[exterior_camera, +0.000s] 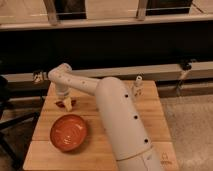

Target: Place the pepper in the ceramic bowl

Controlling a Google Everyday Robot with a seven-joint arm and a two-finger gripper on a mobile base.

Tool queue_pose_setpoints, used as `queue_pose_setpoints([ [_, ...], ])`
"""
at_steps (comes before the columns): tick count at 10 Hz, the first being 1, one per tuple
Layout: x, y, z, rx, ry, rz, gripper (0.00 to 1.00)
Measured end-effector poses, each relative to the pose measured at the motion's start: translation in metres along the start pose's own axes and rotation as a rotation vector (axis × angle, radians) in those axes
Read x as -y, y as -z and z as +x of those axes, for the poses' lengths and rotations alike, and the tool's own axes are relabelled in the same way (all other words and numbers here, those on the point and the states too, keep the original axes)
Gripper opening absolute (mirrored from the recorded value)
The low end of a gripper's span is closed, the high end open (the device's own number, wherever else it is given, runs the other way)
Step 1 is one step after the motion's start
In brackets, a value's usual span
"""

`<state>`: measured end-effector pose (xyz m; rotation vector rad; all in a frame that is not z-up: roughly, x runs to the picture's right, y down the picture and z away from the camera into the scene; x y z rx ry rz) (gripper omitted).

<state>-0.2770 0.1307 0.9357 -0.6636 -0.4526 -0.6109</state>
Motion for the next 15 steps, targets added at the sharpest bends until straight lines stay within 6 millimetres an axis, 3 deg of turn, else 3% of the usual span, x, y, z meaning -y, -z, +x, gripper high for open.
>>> queue_pose_setpoints([
  [15, -0.0005, -0.0013, -0.0011, 0.017, 0.011, -0.008, 0.8],
])
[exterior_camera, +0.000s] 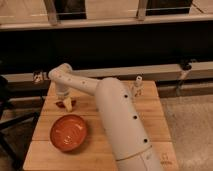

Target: Place the pepper in the ceramic bowl

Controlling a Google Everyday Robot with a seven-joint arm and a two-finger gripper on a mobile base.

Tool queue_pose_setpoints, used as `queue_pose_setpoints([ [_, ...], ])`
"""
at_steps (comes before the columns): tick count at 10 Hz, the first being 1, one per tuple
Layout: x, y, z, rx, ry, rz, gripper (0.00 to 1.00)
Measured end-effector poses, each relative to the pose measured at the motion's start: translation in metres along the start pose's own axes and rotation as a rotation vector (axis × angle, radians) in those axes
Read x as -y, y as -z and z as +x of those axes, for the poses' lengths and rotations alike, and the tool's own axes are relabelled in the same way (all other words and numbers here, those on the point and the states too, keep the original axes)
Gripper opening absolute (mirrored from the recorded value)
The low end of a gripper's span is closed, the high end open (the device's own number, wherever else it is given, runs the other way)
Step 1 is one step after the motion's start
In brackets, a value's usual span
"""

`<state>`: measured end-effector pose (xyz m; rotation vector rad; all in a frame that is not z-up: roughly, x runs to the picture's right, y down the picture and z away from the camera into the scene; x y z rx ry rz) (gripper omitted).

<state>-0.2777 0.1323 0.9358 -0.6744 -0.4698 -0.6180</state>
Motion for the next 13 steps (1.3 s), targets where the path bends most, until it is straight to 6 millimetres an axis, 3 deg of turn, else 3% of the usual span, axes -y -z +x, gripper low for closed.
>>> queue_pose_setpoints([
  [13, -0.0012, -0.0013, -0.0027, 0.018, 0.012, -0.008, 0.8],
])
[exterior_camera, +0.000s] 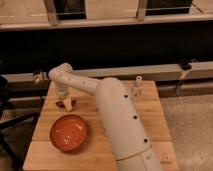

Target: Place the pepper in the ceramic bowl

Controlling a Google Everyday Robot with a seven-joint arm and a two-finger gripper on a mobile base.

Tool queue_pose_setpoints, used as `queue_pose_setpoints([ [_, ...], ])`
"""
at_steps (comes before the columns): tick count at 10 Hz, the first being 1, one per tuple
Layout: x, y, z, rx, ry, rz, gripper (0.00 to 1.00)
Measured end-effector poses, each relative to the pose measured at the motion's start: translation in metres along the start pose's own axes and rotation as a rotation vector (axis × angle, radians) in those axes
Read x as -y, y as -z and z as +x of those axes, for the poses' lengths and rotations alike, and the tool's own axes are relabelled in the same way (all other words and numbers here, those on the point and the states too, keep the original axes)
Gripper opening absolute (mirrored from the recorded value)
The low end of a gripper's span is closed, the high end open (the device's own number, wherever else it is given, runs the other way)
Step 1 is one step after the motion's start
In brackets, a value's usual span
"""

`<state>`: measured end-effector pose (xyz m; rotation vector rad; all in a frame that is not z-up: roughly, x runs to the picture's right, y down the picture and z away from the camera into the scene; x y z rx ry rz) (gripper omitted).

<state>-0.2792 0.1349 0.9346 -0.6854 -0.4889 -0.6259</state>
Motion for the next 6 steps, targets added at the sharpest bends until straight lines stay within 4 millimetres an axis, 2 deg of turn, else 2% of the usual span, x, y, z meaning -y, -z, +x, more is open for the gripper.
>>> queue_pose_setpoints([
  [6, -0.0012, 0.003, 0.0, 0.0, 0.002, -0.004, 0.8],
])
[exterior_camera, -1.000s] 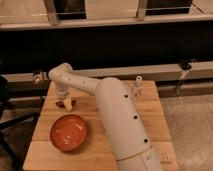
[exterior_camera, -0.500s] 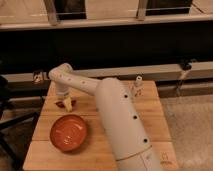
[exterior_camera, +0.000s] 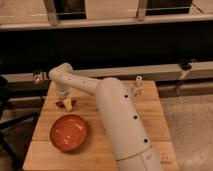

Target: Place the pepper in the ceramic bowl

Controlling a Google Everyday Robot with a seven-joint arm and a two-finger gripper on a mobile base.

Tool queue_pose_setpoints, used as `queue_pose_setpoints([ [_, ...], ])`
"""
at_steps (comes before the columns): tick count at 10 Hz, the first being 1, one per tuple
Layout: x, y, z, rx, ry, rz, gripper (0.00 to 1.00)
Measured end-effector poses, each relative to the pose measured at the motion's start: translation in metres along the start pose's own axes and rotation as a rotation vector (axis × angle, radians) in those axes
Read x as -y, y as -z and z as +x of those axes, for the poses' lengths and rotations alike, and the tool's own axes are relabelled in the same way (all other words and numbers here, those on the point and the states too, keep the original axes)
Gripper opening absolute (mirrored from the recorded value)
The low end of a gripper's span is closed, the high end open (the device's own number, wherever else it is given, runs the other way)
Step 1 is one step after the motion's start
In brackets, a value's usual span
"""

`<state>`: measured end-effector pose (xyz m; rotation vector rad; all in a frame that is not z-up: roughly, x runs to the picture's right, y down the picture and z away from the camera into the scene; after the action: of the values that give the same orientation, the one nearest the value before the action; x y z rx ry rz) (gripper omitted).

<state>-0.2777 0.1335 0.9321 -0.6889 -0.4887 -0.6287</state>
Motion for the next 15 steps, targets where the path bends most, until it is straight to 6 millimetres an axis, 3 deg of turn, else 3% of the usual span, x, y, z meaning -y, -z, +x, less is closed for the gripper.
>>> queue_pose_setpoints([
  [6, -0.0005, 0.0003, -0.0004, 0.006, 0.002, -0.004, 0.76],
  [11, -0.0004, -0.0007, -0.0013, 0.013, 0.006, -0.007, 0.8],
  [13, -0.0002, -0.0014, -0.002, 0.016, 0.008, -0.008, 0.74],
  [15, 0.0005, -0.004, -0.0029, 0.021, 0.009, -0.008, 0.79],
])
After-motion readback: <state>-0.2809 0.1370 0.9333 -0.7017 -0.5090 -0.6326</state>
